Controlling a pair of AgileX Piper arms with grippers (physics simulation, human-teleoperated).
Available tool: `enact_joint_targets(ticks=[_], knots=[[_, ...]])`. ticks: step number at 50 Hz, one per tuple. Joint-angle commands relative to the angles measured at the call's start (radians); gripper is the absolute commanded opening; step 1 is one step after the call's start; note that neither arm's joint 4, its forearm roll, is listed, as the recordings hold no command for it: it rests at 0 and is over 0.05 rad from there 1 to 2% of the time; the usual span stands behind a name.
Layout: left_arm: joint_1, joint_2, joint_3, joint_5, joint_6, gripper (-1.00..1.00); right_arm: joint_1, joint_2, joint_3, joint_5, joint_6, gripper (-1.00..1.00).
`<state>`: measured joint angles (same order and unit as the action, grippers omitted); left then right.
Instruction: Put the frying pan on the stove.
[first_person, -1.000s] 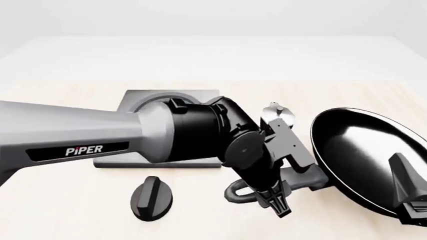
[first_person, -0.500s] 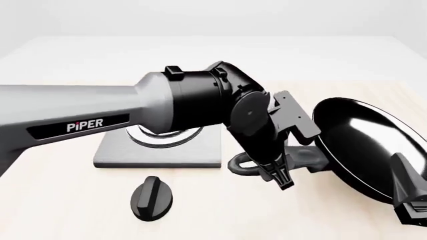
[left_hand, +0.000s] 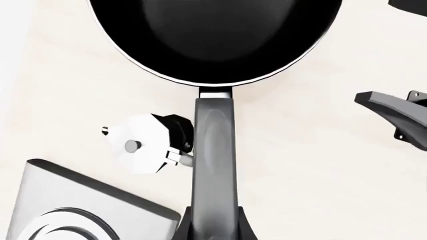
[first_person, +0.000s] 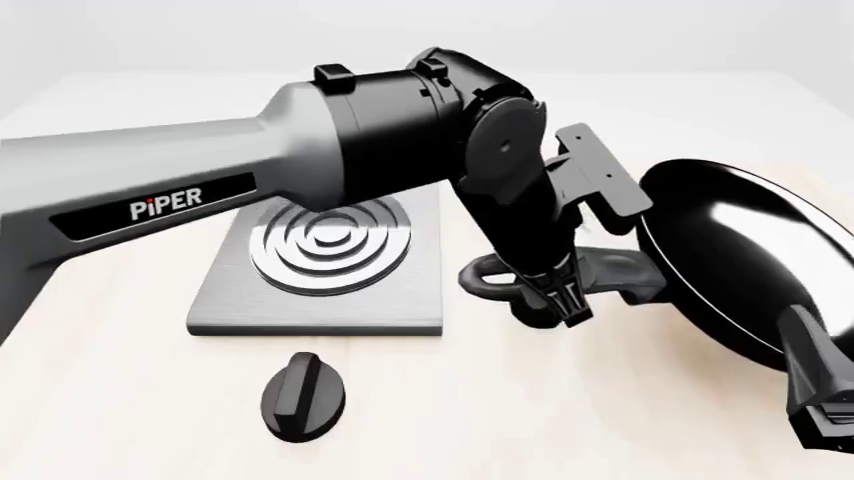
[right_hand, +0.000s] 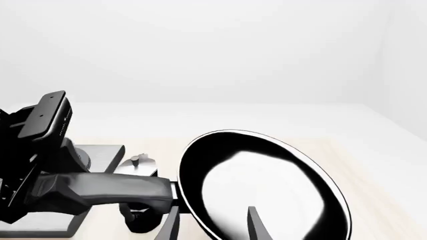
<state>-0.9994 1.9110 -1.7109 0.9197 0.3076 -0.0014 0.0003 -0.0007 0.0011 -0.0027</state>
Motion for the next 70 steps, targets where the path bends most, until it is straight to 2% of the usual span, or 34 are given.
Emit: enact_joint_targets(ticks=[1, 12, 26, 33, 34, 43, 67, 70], knots=[[0.008, -0.006, -0.12, 0.06, 0.05, -1.0, 0.0, 0.0, 0.0, 0.0, 0.0, 1.0], [0.051, 0.014, -0.211, 0.118, 0.101, -1.0, 0.0, 0.0, 0.0, 0.0, 0.0, 1.0], [0.077, 0.025, -0.344, 0.173, 0.124, -1.0, 0.0, 0.0, 0.0, 0.0, 0.0, 1.0], [0.091, 0.042, -0.459, 0.215, 0.137, -1.0, 0.0, 0.0, 0.0, 0.0, 0.0, 1.0], [0.103, 0.055, -0.507, 0.236, 0.143, -1.0, 0.0, 0.0, 0.0, 0.0, 0.0, 1.0], [0.137, 0.091, -0.647, 0.286, 0.142, -1.0, 0.0, 0.0, 0.0, 0.0, 0.0, 1.0], [0.22, 0.084, -0.759, 0.299, 0.088, -1.0, 0.0, 0.0, 0.0, 0.0, 0.0, 1.0], [0.232, 0.073, -0.766, 0.297, 0.058, -1.0, 0.0, 0.0, 0.0, 0.0, 0.0, 1.0]])
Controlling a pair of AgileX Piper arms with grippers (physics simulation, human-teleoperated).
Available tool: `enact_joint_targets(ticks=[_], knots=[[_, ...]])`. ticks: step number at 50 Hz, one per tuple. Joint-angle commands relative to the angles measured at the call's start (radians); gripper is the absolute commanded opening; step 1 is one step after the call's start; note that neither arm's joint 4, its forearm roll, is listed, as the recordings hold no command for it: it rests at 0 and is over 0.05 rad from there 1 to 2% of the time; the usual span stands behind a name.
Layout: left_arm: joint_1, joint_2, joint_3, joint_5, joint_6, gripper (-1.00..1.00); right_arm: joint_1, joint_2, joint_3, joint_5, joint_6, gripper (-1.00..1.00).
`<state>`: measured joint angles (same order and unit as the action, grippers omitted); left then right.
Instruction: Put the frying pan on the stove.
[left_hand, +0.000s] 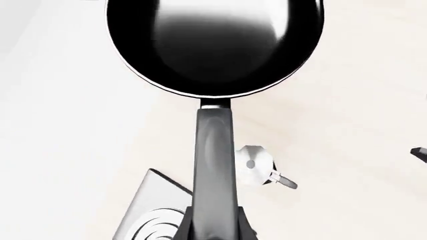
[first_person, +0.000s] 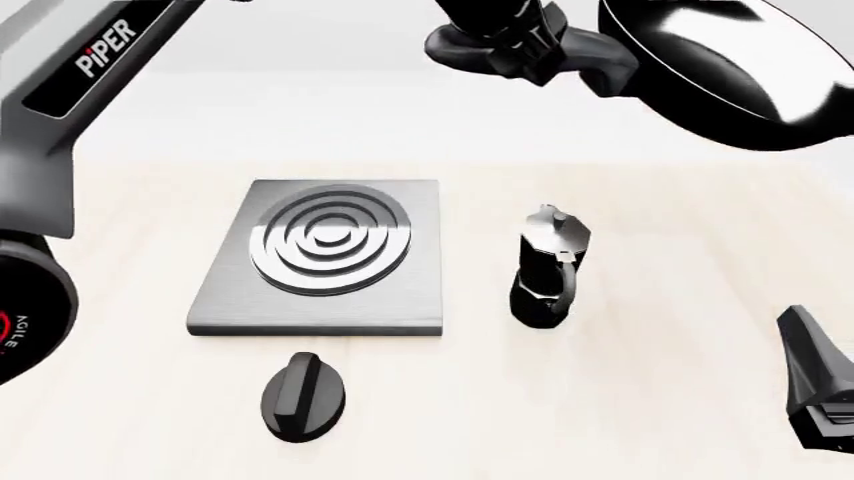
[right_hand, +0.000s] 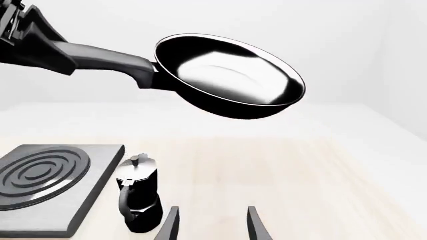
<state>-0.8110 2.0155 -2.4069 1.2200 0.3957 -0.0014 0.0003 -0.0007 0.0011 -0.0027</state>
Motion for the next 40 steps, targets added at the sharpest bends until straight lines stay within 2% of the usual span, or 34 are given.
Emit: enact_joint_targets(ticks=[1, 10, 11, 14, 16, 18, 20, 29, 40], knots=[[0.05, -0.034, -0.069, -0.005, -0.03, -1.0, 0.0, 0.0, 0.0, 0.0, 0.0, 1.0], [0.087, -0.096, 0.0, -0.046, -0.078, -1.0, 0.0, 0.0, 0.0, 0.0, 0.0, 1.0], [0.12, -0.119, 0.039, -0.073, -0.07, -1.0, 0.0, 0.0, 0.0, 0.0, 0.0, 1.0], [0.115, -0.15, 0.081, -0.094, -0.101, -1.0, 0.0, 0.0, 0.0, 0.0, 0.0, 1.0], [0.159, -0.17, 0.116, -0.12, -0.083, -1.0, 0.0, 0.0, 0.0, 0.0, 0.0, 1.0], [0.146, -0.202, 0.16, -0.136, -0.112, -1.0, 0.0, 0.0, 0.0, 0.0, 0.0, 1.0], [0.157, -0.218, 0.187, -0.152, -0.105, -1.0, 0.0, 0.0, 0.0, 0.0, 0.0, 1.0], [0.179, -0.375, 0.442, -0.267, -0.147, -1.0, 0.0, 0.0, 0.0, 0.0, 0.0, 1.0], [0.201, -0.513, 0.638, -0.351, -0.174, -1.0, 0.0, 0.0, 0.0, 0.0, 0.0, 1.0]])
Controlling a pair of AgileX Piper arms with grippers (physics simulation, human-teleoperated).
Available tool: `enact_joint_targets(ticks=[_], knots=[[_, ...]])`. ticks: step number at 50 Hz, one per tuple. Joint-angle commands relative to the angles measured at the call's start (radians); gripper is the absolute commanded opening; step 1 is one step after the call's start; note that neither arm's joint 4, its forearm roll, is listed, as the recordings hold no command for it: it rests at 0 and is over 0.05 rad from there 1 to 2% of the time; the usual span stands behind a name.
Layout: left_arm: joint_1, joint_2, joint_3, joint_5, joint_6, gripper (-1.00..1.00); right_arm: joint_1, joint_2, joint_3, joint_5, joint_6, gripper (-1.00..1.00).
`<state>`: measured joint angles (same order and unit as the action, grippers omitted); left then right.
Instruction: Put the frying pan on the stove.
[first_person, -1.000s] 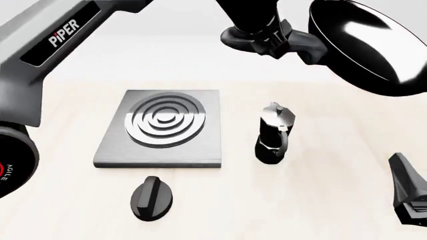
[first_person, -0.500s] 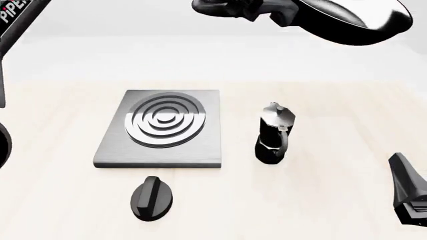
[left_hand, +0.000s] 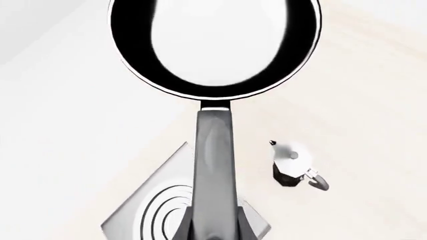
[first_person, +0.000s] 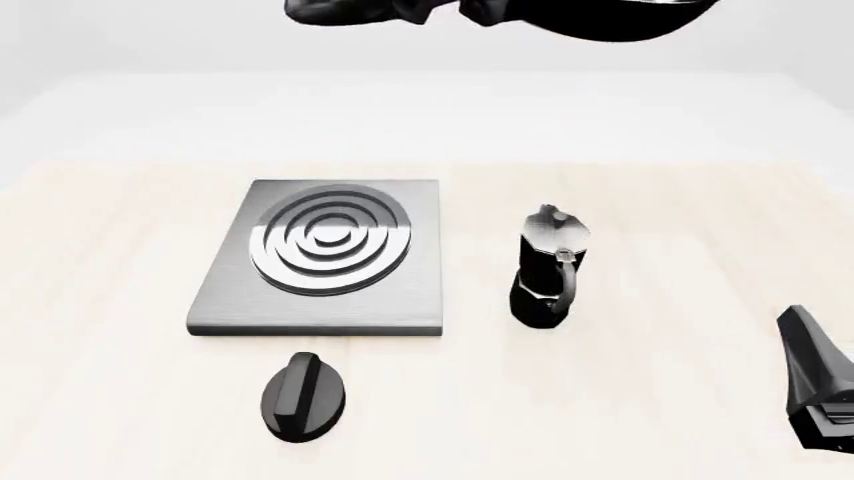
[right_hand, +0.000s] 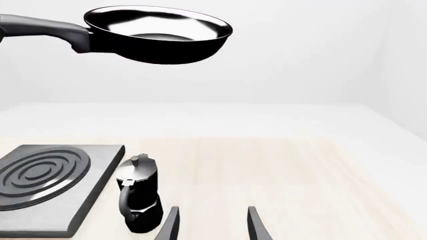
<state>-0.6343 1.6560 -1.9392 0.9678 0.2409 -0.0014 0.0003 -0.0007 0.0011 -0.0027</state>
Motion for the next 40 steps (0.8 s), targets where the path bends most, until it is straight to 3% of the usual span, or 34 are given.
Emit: enact_joint_targets(ticks=[1, 14, 24, 27, 35, 37, 40], knots=[[0.042, -0.168, 0.195, -0.107, -0.017, -1.0, 0.0, 0.0, 0.0, 0.0, 0.0, 1.0], [0.107, -0.319, 0.411, -0.189, -0.041, -1.0, 0.0, 0.0, 0.0, 0.0, 0.0, 1.0], [0.128, -0.445, 0.633, -0.281, -0.061, -1.0, 0.0, 0.0, 0.0, 0.0, 0.0, 1.0], [0.16, -0.467, 0.668, -0.294, -0.032, -1.0, 0.0, 0.0, 0.0, 0.0, 0.0, 1.0], [0.176, -0.559, 0.754, -0.311, -0.042, -1.0, 0.0, 0.0, 0.0, 0.0, 0.0, 1.0], [0.176, -0.588, 0.782, -0.321, -0.075, -1.0, 0.0, 0.0, 0.0, 0.0, 0.0, 1.0], [0.237, -0.622, 0.849, -0.347, -0.026, -1.0, 0.0, 0.0, 0.0, 0.0, 0.0, 1.0]])
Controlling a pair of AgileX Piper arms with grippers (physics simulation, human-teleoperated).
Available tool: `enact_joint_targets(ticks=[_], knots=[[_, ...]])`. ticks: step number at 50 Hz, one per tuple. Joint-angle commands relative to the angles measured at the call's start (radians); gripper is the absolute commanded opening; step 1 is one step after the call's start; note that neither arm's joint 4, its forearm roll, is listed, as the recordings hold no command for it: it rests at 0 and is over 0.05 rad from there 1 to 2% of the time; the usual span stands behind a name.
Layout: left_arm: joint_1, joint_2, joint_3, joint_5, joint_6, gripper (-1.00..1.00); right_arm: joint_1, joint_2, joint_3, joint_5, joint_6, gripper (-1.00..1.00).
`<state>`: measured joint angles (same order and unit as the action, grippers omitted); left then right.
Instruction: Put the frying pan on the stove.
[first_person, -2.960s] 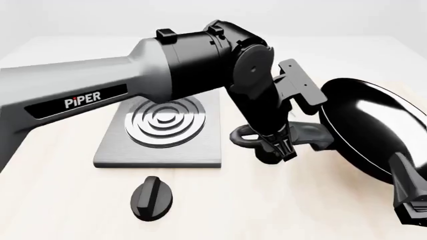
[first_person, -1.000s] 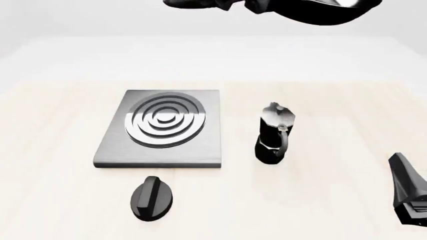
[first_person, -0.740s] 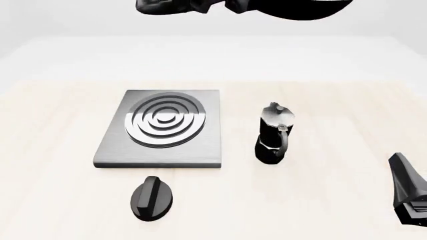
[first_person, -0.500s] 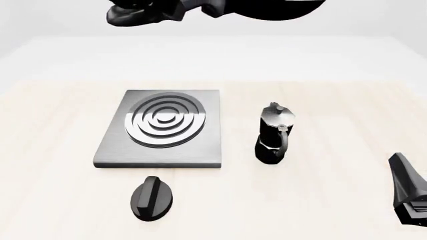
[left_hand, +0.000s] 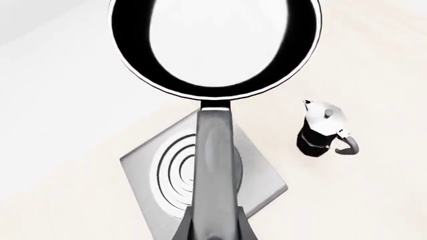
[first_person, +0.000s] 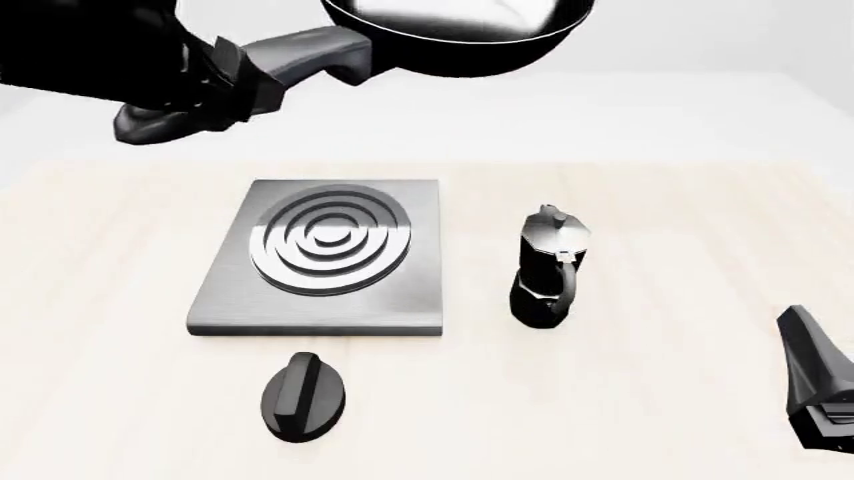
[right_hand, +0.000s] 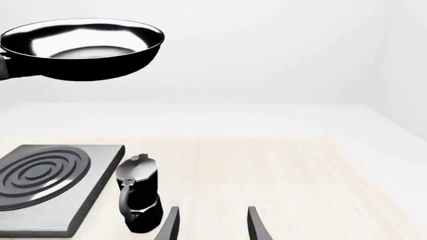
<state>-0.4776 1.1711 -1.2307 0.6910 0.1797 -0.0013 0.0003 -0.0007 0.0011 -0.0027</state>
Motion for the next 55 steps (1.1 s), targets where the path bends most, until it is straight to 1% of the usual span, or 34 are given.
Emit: enact_joint_targets(ticks=[1, 2, 3, 4, 5, 6, 7, 8, 9, 11, 13, 16, 20, 24, 25, 28, 33, 34, 35, 36, 37, 38, 39, 40, 41, 42, 43, 44, 45, 48, 55], knots=[[0.096, -0.146, 0.159, -0.076, 0.053, -1.0, 0.0, 0.0, 0.0, 0.0, 0.0, 1.0], [0.078, -0.164, 0.174, -0.081, 0.026, -1.0, 0.0, 0.0, 0.0, 0.0, 0.0, 1.0], [0.05, -0.173, 0.178, -0.081, -0.019, -1.0, 0.0, 0.0, 0.0, 0.0, 0.0, 1.0], [0.05, -0.18, 0.189, -0.084, -0.031, -1.0, 0.0, 0.0, 0.0, 0.0, 0.0, 1.0], [0.089, -0.189, 0.218, -0.095, 0.009, -1.0, 0.0, 0.0, 0.0, 0.0, 0.0, 1.0], [0.102, -0.196, 0.237, -0.102, 0.026, -1.0, 0.0, 0.0, 0.0, 0.0, 0.0, 1.0], [0.102, -0.196, 0.238, -0.103, 0.026, -1.0, 0.0, 0.0, 0.0, 0.0, 0.0, 1.0], [0.086, -0.211, 0.247, -0.108, -0.016, -1.0, 0.0, 0.0, 0.0, 0.0, 0.0, 1.0], [0.084, -0.218, 0.255, -0.11, -0.031, -1.0, 0.0, 0.0, 0.0, 0.0, 0.0, 1.0], [0.093, -0.234, 0.29, -0.124, -0.017, -1.0, 0.0, 0.0, 0.0, 0.0, 0.0, 1.0], [0.124, -0.241, 0.332, -0.143, 0.014, -1.0, 0.0, 0.0, 0.0, 0.0, 0.0, 1.0], [0.123, -0.254, 0.367, -0.165, -0.01, -1.0, 0.0, 0.0, 0.0, 0.0, 0.0, 1.0], [0.139, -0.267, 0.405, -0.186, -0.014, -1.0, 0.0, 0.0, 0.0, 0.0, 0.0, 1.0], [0.134, -0.291, 0.441, -0.202, -0.048, -1.0, 0.0, 0.0, 0.0, 0.0, 0.0, 1.0], [0.136, -0.297, 0.453, -0.206, -0.046, -1.0, 0.0, 0.0, 0.0, 0.0, 0.0, 1.0], [0.138, -0.317, 0.473, -0.211, -0.065, -1.0, 0.0, 0.0, 0.0, 0.0, 0.0, 1.0], [0.138, -0.344, 0.49, -0.201, -0.069, -1.0, 0.0, 0.0, 0.0, 0.0, 0.0, 1.0], [0.1, -0.362, 0.489, -0.2, -0.11, -1.0, 0.0, 0.0, 0.0, 0.0, 0.0, 1.0], [0.094, -0.37, 0.49, -0.198, -0.127, -1.0, 0.0, 0.0, 0.0, 0.0, 0.0, 1.0], [0.119, -0.37, 0.493, -0.19, -0.101, -1.0, 0.0, 0.0, 0.0, 0.0, 0.0, 1.0], [0.119, -0.37, 0.493, -0.19, -0.101, -1.0, 0.0, 0.0, 0.0, 0.0, 0.0, 1.0], [0.152, -0.374, 0.516, -0.199, -0.068, -1.0, 0.0, 0.0, 0.0, 0.0, 0.0, 1.0], [0.109, -0.383, 0.511, -0.196, -0.123, -1.0, 0.0, 0.0, 0.0, 0.0, 0.0, 1.0], [0.109, -0.383, 0.511, -0.195, -0.123, -1.0, 0.0, 0.0, 0.0, 0.0, 0.0, 1.0], [0.093, -0.396, 0.512, -0.196, -0.141, -1.0, 0.0, 0.0, 0.0, 0.0, 0.0, 1.0], [0.101, -0.401, 0.52, -0.196, -0.145, -1.0, 0.0, 0.0, 0.0, 0.0, 0.0, 1.0], [0.133, -0.399, 0.535, -0.198, -0.101, -1.0, 0.0, 0.0, 0.0, 0.0, 0.0, 1.0], [0.142, -0.401, 0.537, -0.199, -0.091, -1.0, 0.0, 0.0, 0.0, 0.0, 0.0, 1.0], [0.121, -0.411, 0.537, -0.196, -0.124, -1.0, 0.0, 0.0, 0.0, 0.0, 0.0, 1.0], [0.142, -0.422, 0.563, -0.203, -0.113, -1.0, 0.0, 0.0, 0.0, 0.0, 0.0, 1.0], [0.147, -0.44, 0.6, -0.214, -0.13, -1.0, 0.0, 0.0, 0.0, 0.0, 0.0, 1.0]])
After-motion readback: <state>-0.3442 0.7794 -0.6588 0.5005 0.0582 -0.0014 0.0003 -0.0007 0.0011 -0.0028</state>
